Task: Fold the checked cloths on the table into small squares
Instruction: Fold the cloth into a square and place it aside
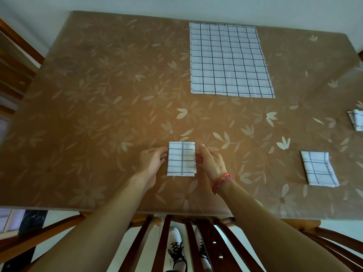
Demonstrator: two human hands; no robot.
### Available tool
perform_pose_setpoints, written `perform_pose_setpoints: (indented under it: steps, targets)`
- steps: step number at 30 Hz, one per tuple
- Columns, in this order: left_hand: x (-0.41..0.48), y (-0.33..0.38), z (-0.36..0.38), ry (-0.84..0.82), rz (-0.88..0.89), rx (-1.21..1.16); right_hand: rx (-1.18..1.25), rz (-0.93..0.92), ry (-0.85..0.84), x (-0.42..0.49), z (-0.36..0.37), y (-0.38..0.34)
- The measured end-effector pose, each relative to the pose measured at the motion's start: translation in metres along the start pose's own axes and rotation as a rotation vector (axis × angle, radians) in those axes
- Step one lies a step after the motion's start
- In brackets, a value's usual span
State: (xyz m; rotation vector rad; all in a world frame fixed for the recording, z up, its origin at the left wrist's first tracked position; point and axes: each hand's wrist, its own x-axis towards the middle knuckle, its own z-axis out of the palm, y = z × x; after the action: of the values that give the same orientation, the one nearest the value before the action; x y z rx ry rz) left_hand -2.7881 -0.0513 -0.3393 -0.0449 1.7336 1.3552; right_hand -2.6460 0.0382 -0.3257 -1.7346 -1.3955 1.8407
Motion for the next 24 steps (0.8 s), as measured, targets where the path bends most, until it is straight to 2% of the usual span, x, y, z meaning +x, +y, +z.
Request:
perform_pose_setpoints:
  steps: [6,11,14,18,24]
  targets:
    - [-0.010,0.008,-0.002,-0.004,0.075,0.122,-0.083,-0.056,0.004,0.001,-0.014,-0.003]
    - [-0.029,0.025,0.007,-0.023,0.245,0.292,-0.171,-0.100,-0.018,-0.004,-0.031,-0.007]
    - [-0.040,0.034,0.016,-0.041,0.343,0.458,-0.183,-0.015,-0.044,-0.010,-0.046,-0.001]
    - [-0.053,0.046,0.033,-0.073,0.465,0.623,-0.405,-0.227,-0.002,-0.032,-0.070,-0.030]
    - [-0.074,0.064,0.072,-0.136,0.649,0.785,-0.512,-0.343,0.068,-0.045,-0.117,-0.047]
